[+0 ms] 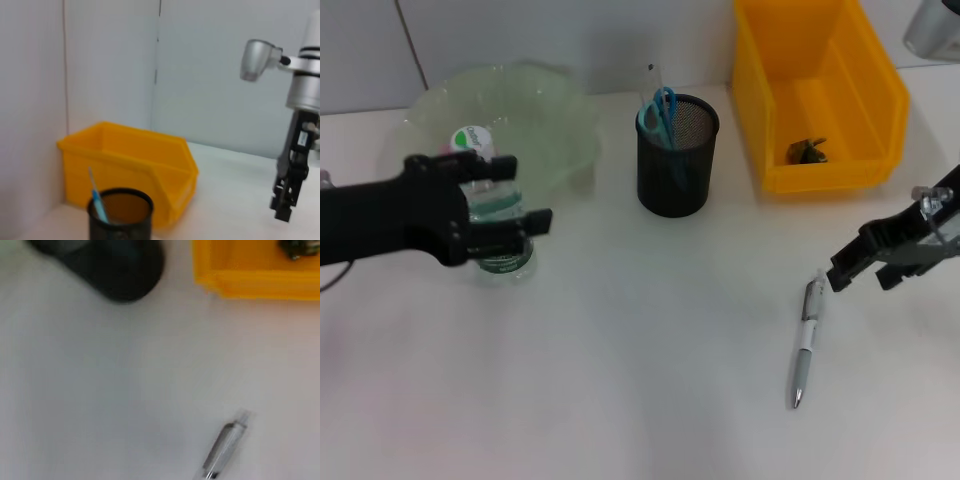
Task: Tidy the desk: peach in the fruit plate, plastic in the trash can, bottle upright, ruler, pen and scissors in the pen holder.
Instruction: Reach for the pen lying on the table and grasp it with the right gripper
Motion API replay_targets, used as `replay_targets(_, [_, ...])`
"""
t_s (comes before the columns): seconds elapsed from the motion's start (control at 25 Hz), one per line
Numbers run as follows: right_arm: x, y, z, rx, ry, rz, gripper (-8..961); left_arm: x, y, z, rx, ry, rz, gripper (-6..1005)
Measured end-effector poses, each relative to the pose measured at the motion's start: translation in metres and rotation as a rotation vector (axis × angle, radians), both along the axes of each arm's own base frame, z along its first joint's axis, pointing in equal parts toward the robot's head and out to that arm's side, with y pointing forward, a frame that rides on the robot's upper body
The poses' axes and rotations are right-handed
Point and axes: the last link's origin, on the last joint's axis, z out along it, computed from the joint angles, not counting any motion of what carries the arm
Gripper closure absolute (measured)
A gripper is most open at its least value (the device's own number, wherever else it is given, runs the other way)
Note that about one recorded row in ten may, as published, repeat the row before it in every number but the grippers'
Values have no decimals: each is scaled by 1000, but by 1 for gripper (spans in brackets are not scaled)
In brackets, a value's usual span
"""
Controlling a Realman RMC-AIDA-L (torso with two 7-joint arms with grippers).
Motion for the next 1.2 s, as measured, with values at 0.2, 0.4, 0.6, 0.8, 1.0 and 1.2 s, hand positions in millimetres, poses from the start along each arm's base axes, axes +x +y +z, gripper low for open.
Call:
replay_targets(0.2, [10,4,-6,53,64,-77,307,-1,5,8,60,6,-38,216])
replay_targets(0.4, [10,19,-17,36,51,-120,308,6,10,22,109,26,-87,216])
replay_targets(0.6, [5,30,-22,30,17,-111,308,7,7,24,105,30,-100,216])
replay_targets(0.8, [5,35,-28,-4,4,-123,309,9,5,24,93,26,-112,216])
replay_targets(1.0, [8,36,-33,-29,-9,-129,310,10,3,23,82,19,-117,216])
replay_targets(1.2, [9,37,-35,-45,-20,-133,310,11,2,22,75,13,-119,216])
